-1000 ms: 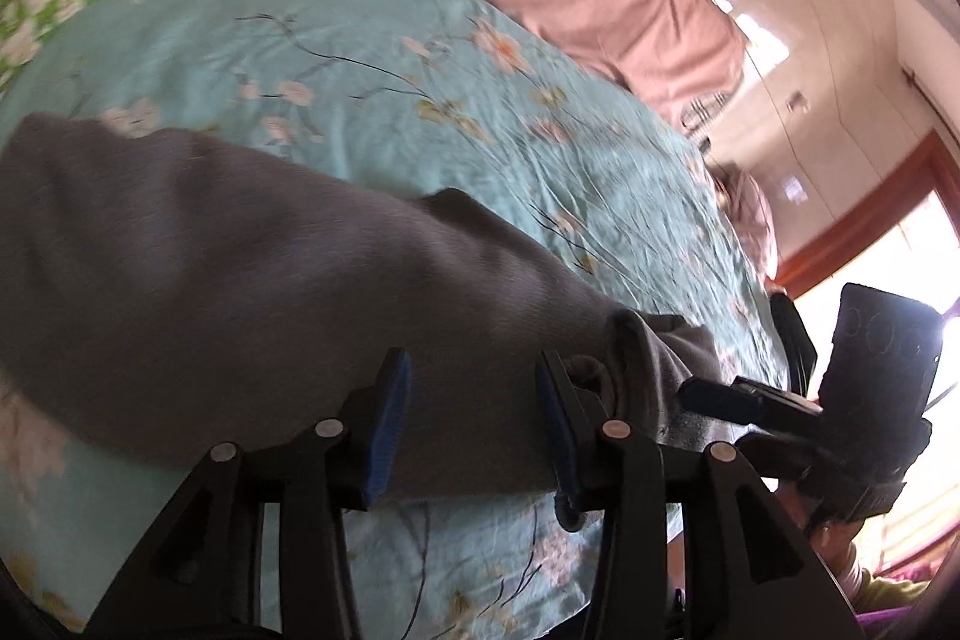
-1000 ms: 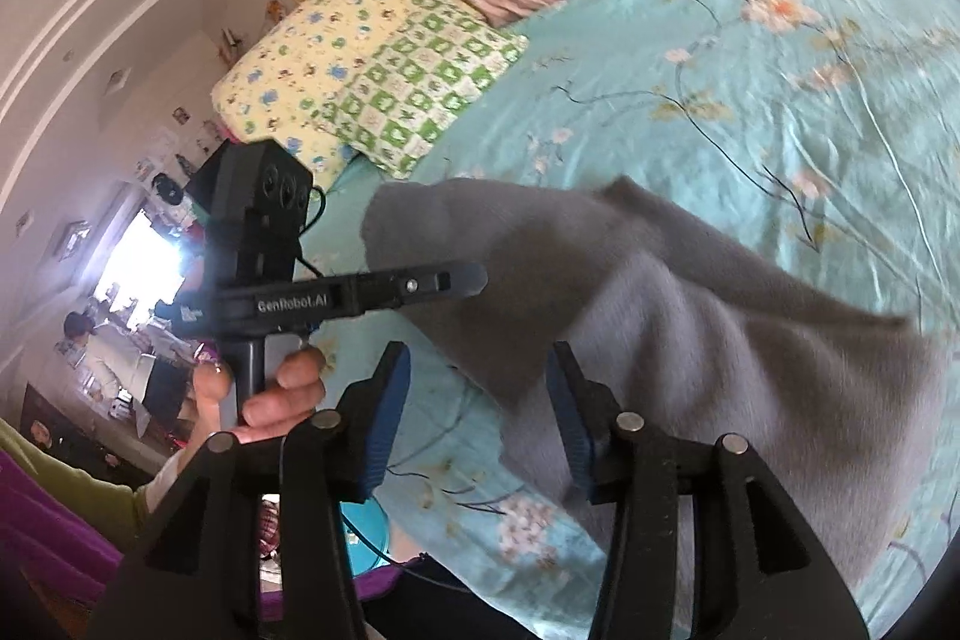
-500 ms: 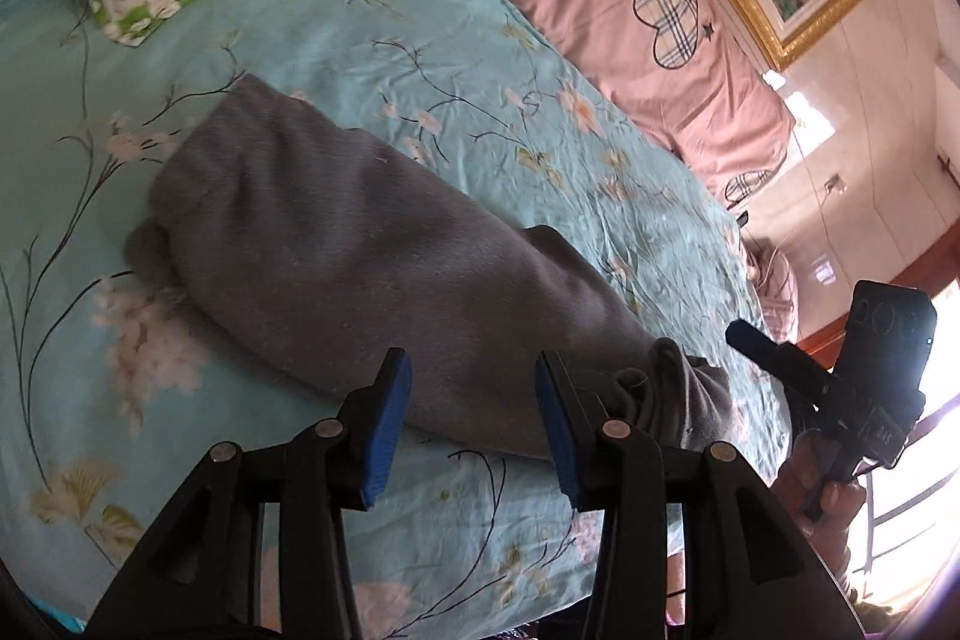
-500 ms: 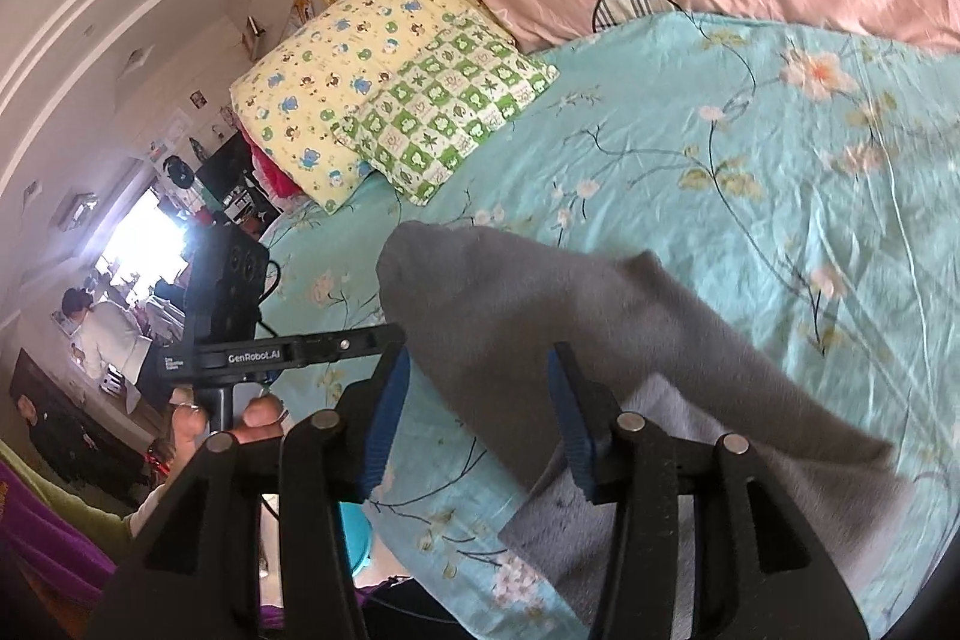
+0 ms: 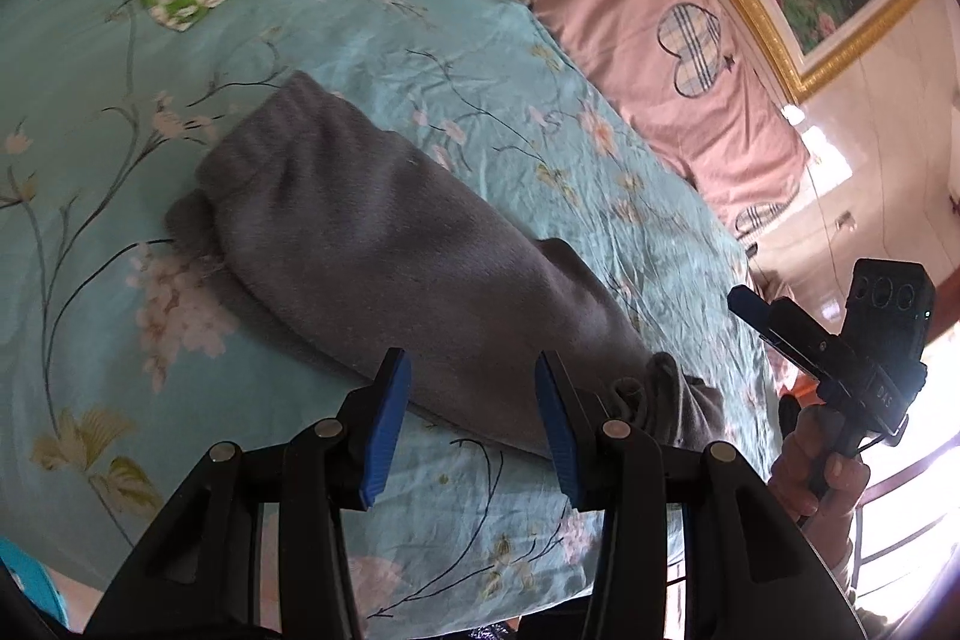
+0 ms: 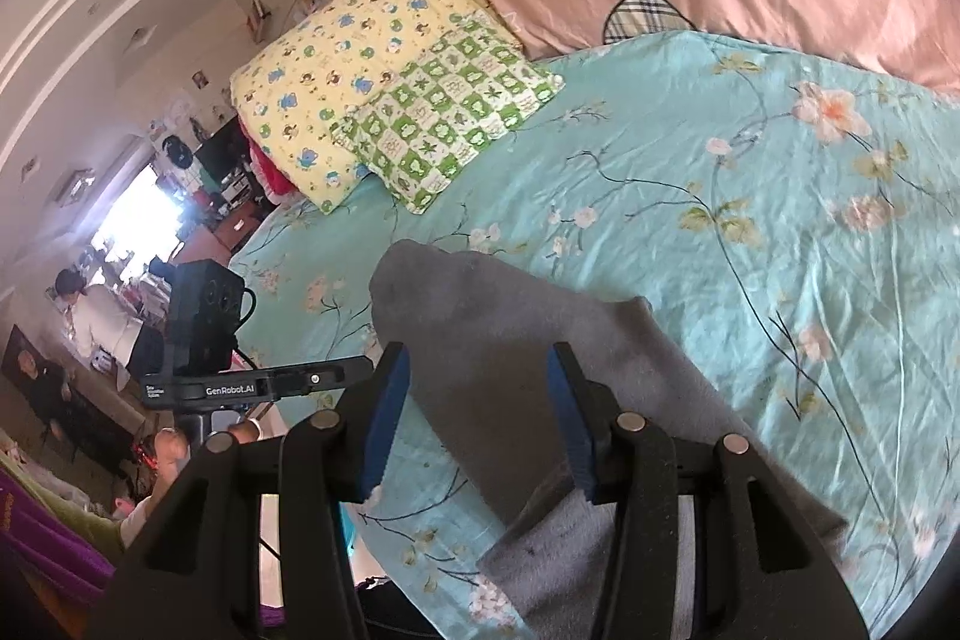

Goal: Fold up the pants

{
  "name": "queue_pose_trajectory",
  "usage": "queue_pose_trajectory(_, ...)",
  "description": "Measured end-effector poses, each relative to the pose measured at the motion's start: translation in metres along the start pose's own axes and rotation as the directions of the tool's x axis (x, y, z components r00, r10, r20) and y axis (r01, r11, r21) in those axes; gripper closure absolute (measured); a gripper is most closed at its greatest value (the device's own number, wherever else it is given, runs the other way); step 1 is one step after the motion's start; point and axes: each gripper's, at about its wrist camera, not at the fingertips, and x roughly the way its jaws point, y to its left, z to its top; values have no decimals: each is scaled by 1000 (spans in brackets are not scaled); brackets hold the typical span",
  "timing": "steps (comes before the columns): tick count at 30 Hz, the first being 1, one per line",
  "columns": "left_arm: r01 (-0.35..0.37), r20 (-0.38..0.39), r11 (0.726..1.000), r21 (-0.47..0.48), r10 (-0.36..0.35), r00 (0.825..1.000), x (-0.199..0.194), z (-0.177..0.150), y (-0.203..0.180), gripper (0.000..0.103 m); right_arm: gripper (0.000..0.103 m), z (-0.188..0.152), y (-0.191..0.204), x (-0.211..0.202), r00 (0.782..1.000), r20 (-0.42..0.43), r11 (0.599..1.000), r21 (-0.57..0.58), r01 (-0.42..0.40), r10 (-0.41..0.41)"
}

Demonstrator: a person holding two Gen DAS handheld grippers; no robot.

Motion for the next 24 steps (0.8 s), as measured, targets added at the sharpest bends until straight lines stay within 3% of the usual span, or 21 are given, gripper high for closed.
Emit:
queue_pose_trajectory(11, -102, 53, 986, -129, 110, 993, -25, 2, 46, 49, 54, 32, 13, 47, 995, -83, 996, -57, -64, 59)
queue_pose_trajectory(24, -133, 30, 964, -231, 144, 989, -17, 8, 78, 47, 54, 61, 33, 108, 972, -220, 978, -172, -115, 75)
